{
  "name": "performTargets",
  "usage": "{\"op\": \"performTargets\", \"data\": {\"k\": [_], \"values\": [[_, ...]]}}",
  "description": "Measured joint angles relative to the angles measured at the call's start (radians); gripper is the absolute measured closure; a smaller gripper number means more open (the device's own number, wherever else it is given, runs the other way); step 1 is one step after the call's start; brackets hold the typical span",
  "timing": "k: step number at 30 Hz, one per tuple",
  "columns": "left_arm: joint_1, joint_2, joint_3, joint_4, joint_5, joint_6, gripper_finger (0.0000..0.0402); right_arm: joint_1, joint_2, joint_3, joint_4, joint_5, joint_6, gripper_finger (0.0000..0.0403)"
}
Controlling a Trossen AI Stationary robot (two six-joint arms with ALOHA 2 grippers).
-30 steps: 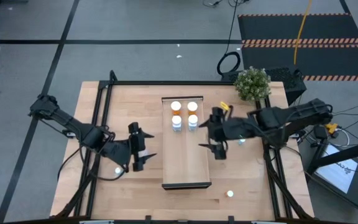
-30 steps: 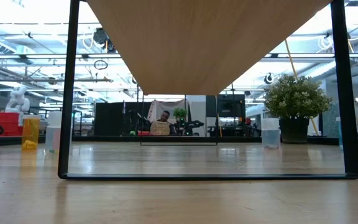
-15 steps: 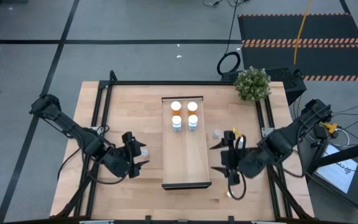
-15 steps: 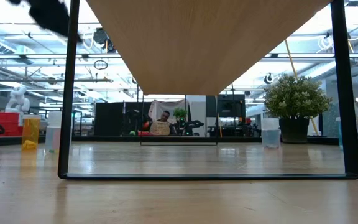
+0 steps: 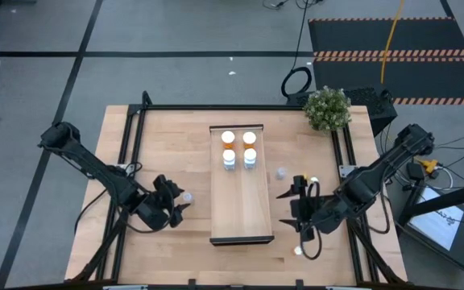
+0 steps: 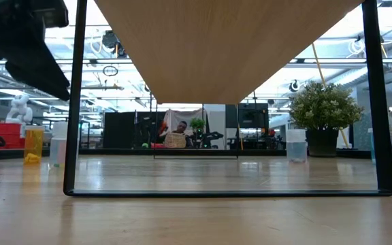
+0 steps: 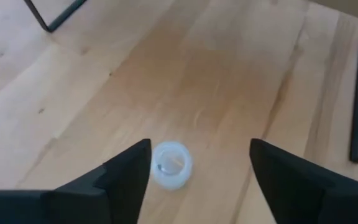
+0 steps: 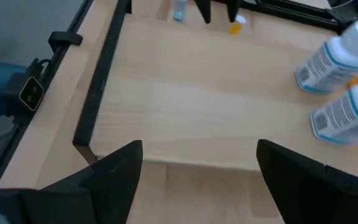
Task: Pick and place medicine bottles onto shelf by color
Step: Put the bottom transparent pill bottle on the shelf
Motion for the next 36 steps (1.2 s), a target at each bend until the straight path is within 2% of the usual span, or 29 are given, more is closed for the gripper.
{"op": "performTargets", "data": {"k": [4, 7, 18, 23, 29, 36], "values": [[0.002, 0.026, -0.028, 0.036, -0.027, 0.000, 0.0164, 0.000, -0.076, -0.061, 0.012, 0.000, 0.035, 0.0095], [0.002, 0.069, -0.028, 0.037, -0.049, -0.002, 0.0170, 0.000, -0.136, -0.116, 0.062, 0.000, 0.038, 0.0095], [0.003, 0.191, -0.029, 0.034, -0.092, -0.083, 0.0125, -0.001, -0.297, -0.265, 0.197, 0.000, 0.029, 0.0095], [0.004, 0.233, -0.029, 0.038, -0.093, -0.098, 0.0126, -0.002, -0.314, -0.283, 0.226, 0.000, 0.016, 0.0095], [0.006, 0.241, -0.029, 0.042, -0.076, -0.083, 0.0176, -0.002, -0.314, -0.284, 0.231, 0.000, 0.002, 0.0095], [0.002, 0.239, -0.028, 0.046, -0.054, 0.048, 0.0250, -0.002, -0.314, -0.284, 0.231, 0.000, 0.002, 0.0095]]}}
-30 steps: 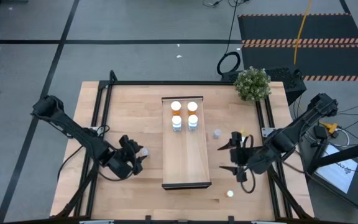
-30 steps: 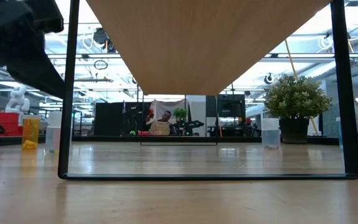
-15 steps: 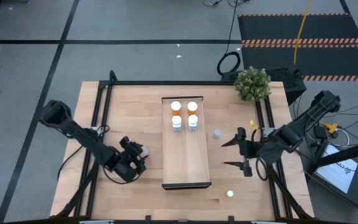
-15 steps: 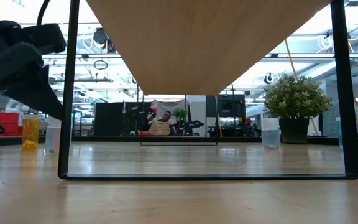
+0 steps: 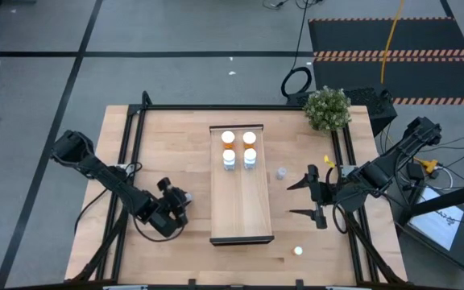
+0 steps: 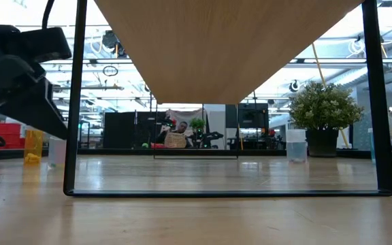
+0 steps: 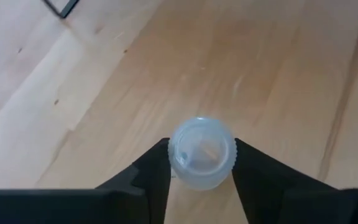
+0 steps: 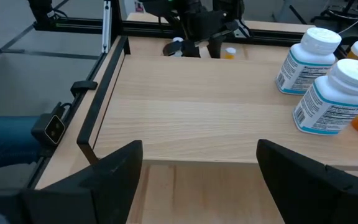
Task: Pick and place medicine bottles onto shelf by color
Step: Put the bottom transparent pill bottle on the shelf
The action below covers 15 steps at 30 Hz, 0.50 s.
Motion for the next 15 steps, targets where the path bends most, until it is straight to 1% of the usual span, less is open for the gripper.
{"op": "performTargets", "data": {"k": [2, 4, 9, 11, 15], "values": [[0.000, -0.001, 0.001, 0.002, 0.013, 0.046, 0.0259, 0.000, 0.000, 0.000, 0.000, 0.000, 0.000, 0.0095], [0.000, -0.001, 0.002, 0.002, 0.025, 0.088, 0.0259, 0.000, 0.000, 0.000, 0.000, 0.000, 0.000, 0.0095], [0.000, -0.004, 0.002, -0.005, 0.048, 0.127, 0.0229, 0.000, 0.000, 0.000, 0.000, 0.000, 0.005, 0.0095], [0.000, -0.007, 0.000, -0.020, 0.085, 0.113, 0.0216, 0.000, 0.000, 0.000, 0.000, 0.000, 0.006, 0.0095], [0.008, -0.008, -0.002, -0.080, 0.089, 0.003, 0.0186, 0.000, 0.001, 0.000, 0.000, 0.000, 0.007, 0.0095]]}}
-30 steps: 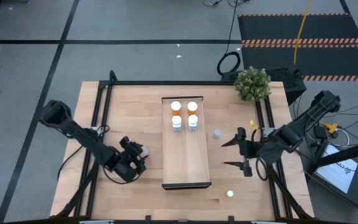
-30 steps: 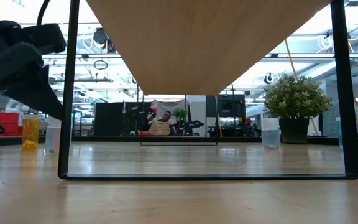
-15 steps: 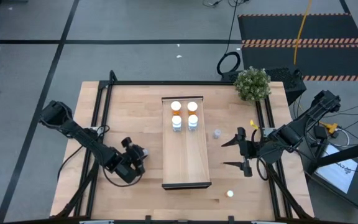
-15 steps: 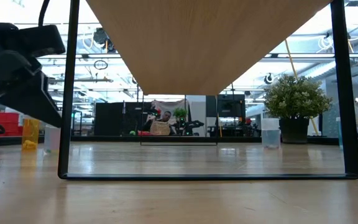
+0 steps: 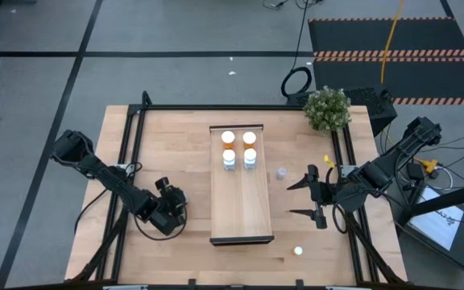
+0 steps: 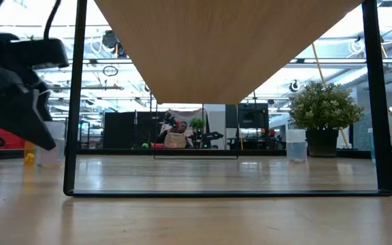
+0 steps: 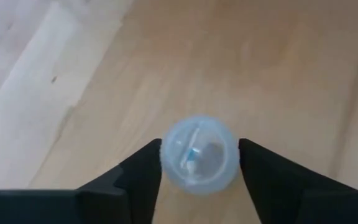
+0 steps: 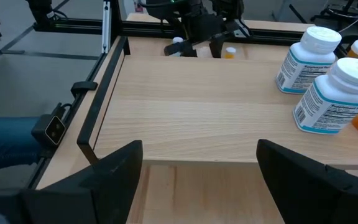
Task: Pick and place medicine bottles onto shelf by color
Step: Put the bottom transparent pill bottle on the shelf
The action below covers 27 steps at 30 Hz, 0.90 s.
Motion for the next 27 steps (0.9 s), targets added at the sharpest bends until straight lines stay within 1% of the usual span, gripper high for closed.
{"op": "performTargets", "data": {"k": [4, 7, 11, 14, 17, 22, 27], "values": [[-0.005, 0.000, 0.000, -0.024, 0.001, -0.034, 0.0148, 0.000, 0.000, 0.000, 0.000, 0.000, -0.001, 0.0095], [-0.018, -0.028, 0.001, -0.025, -0.003, -0.049, 0.0123, 0.000, 0.000, 0.000, -0.001, 0.000, 0.000, 0.0095], [-0.039, -0.080, 0.003, -0.050, 0.000, -0.090, 0.0112, 0.000, 0.000, 0.000, -0.002, 0.000, -0.003, 0.0095], [-0.045, -0.110, 0.003, -0.094, -0.011, -0.183, 0.0116, 0.000, 0.000, 0.000, -0.002, 0.000, -0.012, 0.0095], [-0.044, -0.118, 0.004, -0.081, -0.030, -0.296, 0.0127, 0.000, 0.000, 0.000, -0.002, 0.000, -0.018, 0.0095], [-0.072, -0.069, 0.004, -0.073, -0.009, -0.419, 0.0145, 0.000, 0.000, 0.000, -0.003, 0.000, -0.018, 0.0095], [-0.105, -0.022, 0.004, -0.064, -0.006, -0.479, 0.0167, 0.000, 0.000, -0.024, -0.001, 0.000, -0.019, 0.0095]]}}
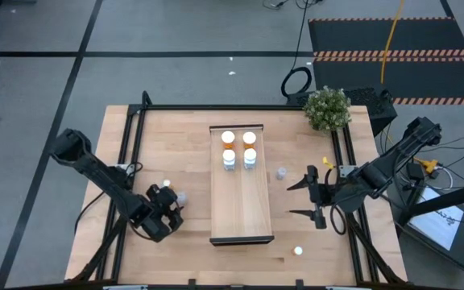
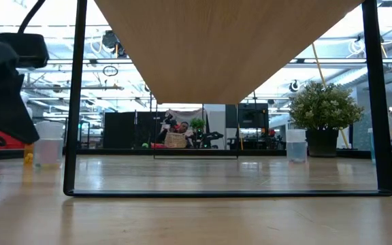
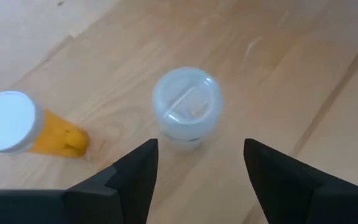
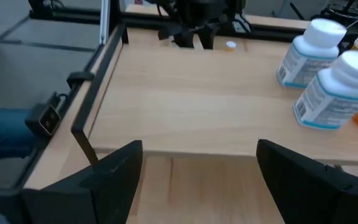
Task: Pick and place medicine bottles onto shelf by color
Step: Put the bottom transparent pill bottle on the shelf
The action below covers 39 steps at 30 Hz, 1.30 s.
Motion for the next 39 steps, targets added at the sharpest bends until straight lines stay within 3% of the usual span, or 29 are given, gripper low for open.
{"op": "performTargets", "data": {"k": [6, 16, 27, 32, 39], "values": [[0.008, 0.035, 0.000, -0.009, -0.002, 0.043, 0.0210, -0.003, 0.000, -0.030, 0.000, 0.000, 0.000, 0.0095], [0.051, 0.036, 0.000, -0.158, -0.022, 0.090, 0.0285, -0.003, 0.000, -0.031, 0.011, 0.000, 0.000, 0.0095], [0.029, 0.036, 0.000, -0.071, -0.020, 0.152, 0.0299, -0.003, 0.000, -0.031, 0.016, 0.000, 0.004, 0.0095], [0.003, 0.036, 0.000, -0.072, -0.007, 0.069, 0.0268, -0.003, 0.000, -0.031, 0.016, 0.000, 0.004, 0.0095], [0.029, 0.035, 0.000, -0.070, -0.051, -0.016, 0.0154, -0.003, 0.000, -0.031, 0.016, 0.000, 0.004, 0.0095]]}}
